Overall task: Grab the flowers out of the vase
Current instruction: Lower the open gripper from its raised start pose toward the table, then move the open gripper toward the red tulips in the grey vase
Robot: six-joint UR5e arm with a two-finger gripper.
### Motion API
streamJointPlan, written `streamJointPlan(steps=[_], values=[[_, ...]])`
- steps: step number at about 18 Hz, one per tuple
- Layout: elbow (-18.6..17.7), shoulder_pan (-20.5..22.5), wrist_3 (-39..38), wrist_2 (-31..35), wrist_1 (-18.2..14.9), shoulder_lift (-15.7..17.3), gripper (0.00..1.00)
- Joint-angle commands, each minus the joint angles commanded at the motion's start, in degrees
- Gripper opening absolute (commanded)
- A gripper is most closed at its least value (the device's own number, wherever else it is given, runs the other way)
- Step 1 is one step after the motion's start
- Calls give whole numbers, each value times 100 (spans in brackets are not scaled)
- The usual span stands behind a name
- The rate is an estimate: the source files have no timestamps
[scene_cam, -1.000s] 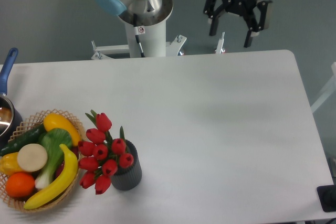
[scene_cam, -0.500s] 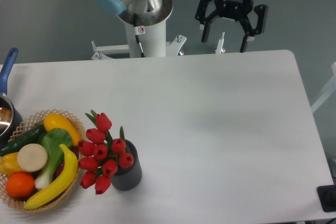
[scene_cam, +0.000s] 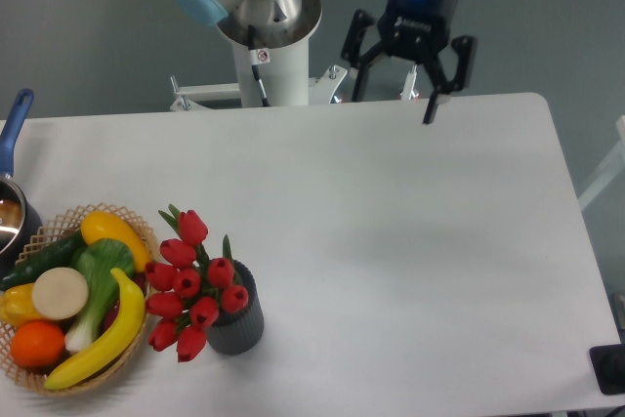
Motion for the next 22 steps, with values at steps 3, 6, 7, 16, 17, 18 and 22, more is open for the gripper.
streamJointPlan(steps=[3,6,7,16,17,18,22], values=[[-1,-290,-26,9,177,-176,100],[61,-579,-26,9,177,-448,100],[87,-711,-26,9,177,-544,100],[237,-967,-35,-1125,177,-1257,100],[219,-976,-35,-1125,177,-1257,100],[193,-976,-44,-1116,177,-1257,100],[228,-1002,-105,-1151,177,-1415,100]])
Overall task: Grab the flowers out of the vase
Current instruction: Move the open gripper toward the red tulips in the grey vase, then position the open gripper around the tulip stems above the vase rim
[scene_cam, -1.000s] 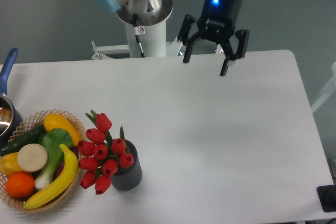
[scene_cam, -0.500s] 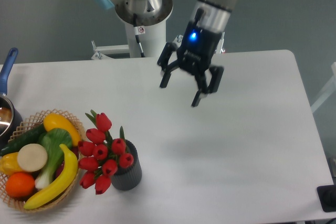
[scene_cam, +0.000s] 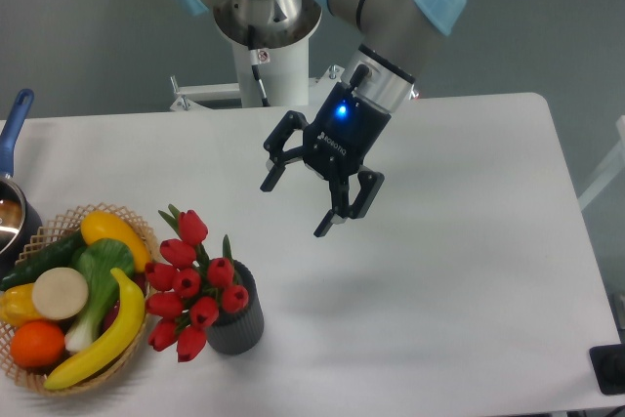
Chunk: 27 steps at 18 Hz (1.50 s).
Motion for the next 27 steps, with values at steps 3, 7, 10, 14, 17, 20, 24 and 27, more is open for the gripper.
streamJointPlan(steps=[3,7,10,14,17,20,24,27], values=[[123,-114,-9,0,9,-167,100],[132,-211,-97,0,9,-255,100],[141,-281,-88,35,166,-352,100],[150,-492,-88,35,509,-554,100],[124,-624,-79,70,536,-598,100],[141,-650,-88,26,536,-616,100],[202,-738,-88,17,676,-800,100],[316,-835,-105,35,694,-967,100]])
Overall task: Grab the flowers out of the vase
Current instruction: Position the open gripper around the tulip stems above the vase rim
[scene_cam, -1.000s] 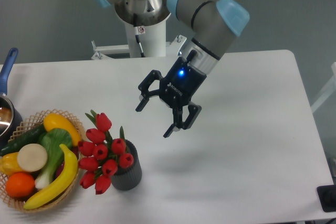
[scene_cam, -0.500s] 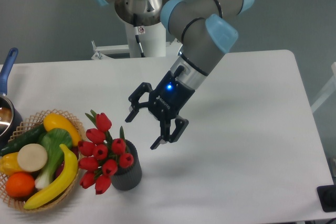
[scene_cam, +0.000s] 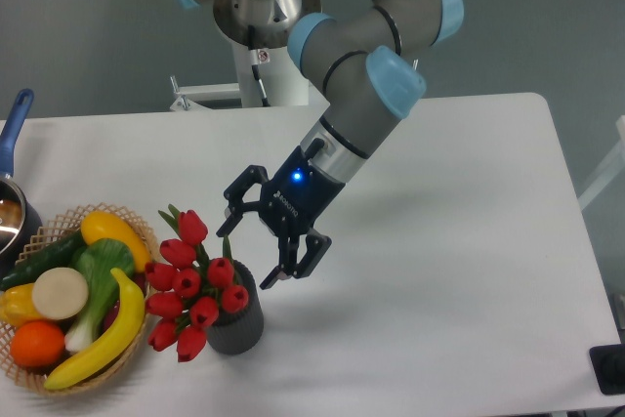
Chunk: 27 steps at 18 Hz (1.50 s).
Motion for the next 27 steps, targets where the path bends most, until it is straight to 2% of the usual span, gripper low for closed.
streamJointPlan(steps=[10,27], values=[[71,-97,-386,-35,0,-150,100],[167,-290,-422,-26,0,-255,100]])
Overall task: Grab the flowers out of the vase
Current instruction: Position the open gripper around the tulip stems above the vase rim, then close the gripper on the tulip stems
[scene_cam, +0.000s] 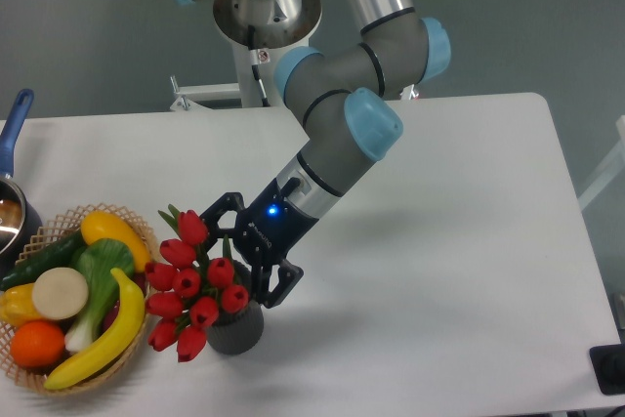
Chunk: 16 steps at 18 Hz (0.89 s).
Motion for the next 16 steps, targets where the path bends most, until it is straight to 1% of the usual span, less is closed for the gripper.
streamJointPlan(steps=[6,11,13,16], values=[[0,-53,-9,-9,0,17,100],[-132,-88,9,0,9,61,97],[-114,-88,9,0,9,62,96],[-114,-88,0,0,9,62,80]])
